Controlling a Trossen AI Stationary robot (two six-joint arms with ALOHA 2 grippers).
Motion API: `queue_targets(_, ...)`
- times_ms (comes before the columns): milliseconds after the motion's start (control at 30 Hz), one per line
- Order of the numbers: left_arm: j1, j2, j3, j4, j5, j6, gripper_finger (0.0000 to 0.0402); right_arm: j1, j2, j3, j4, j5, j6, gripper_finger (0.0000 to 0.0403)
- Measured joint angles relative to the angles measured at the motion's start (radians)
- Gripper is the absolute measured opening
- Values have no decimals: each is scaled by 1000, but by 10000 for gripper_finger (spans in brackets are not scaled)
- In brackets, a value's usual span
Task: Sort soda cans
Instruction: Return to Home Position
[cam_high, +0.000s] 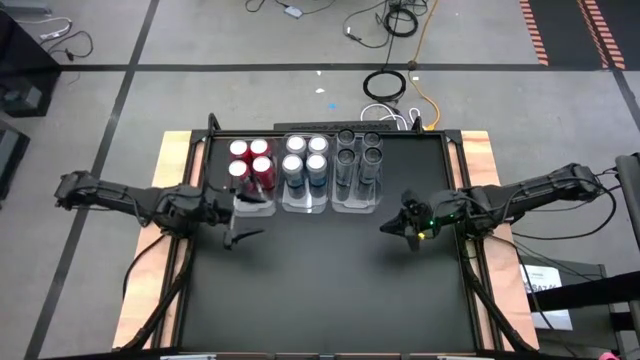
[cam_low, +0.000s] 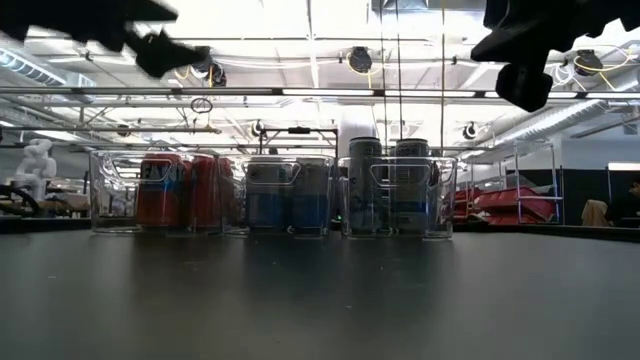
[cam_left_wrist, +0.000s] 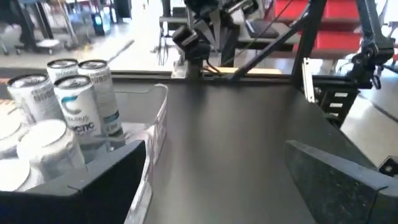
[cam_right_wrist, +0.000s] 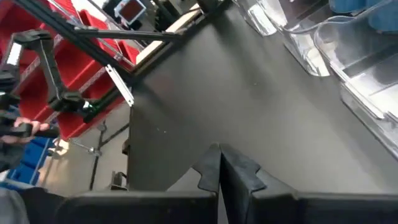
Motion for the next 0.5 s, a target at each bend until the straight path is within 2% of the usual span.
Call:
queue_targets(133, 1, -110, -177, 153, 2, 2, 391, 0, 0, 0, -2, 0, 2, 0)
queue_targets(267, 1, -252, -303, 250, 10, 21, 391, 0, 0, 0, 4, -2, 15, 0)
queue_targets(400, 1, -419, -392, 265, -18, 23, 391, 0, 0, 0, 14, -3, 36, 0)
queue_targets(500, 1, -534, -405, 174, -10, 28, 391, 0, 0, 0, 14, -3, 23, 0)
